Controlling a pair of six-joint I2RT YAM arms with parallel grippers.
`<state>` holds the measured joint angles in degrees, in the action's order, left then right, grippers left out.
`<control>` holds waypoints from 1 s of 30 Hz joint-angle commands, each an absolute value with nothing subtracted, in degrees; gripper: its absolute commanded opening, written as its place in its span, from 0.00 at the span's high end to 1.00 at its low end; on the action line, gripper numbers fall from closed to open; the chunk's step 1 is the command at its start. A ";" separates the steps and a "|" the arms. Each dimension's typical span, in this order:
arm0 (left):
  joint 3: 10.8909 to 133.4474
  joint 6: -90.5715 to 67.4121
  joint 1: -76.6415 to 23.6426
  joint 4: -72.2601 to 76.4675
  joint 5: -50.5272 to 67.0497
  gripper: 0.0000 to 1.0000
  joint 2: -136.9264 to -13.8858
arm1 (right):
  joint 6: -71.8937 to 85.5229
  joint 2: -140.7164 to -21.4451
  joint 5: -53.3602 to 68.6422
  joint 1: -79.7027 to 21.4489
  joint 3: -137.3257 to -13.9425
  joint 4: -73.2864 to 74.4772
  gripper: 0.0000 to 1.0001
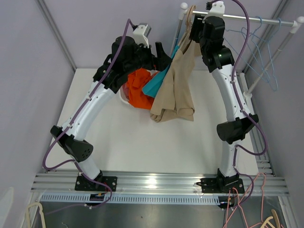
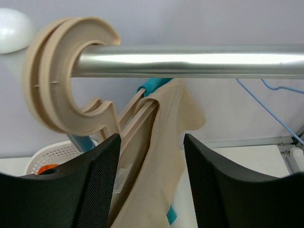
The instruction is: Remove the t-shirt from the hanger
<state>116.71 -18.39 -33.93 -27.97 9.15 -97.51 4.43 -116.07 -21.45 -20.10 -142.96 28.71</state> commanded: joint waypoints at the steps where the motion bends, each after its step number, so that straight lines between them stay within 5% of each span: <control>1: 118.13 -17.40 -34.19 -27.51 8.70 0.00 -97.65 | 4.31 -116.63 -22.33 -18.37 -144.67 27.16 0.39; 19: 119.00 -16.26 -36.46 -26.54 12.22 0.01 -98.43 | 3.08 -96.07 -21.80 -23.99 -116.82 19.69 0.34; 30: 122.17 -16.79 -39.11 -29.18 8.88 0.00 -101.08 | 8.52 -95.53 -13.90 -23.91 -119.26 26.09 0.33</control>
<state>119.83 -16.49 -39.27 -28.29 10.44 -100.75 5.61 -94.80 -18.06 -24.18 -116.11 23.99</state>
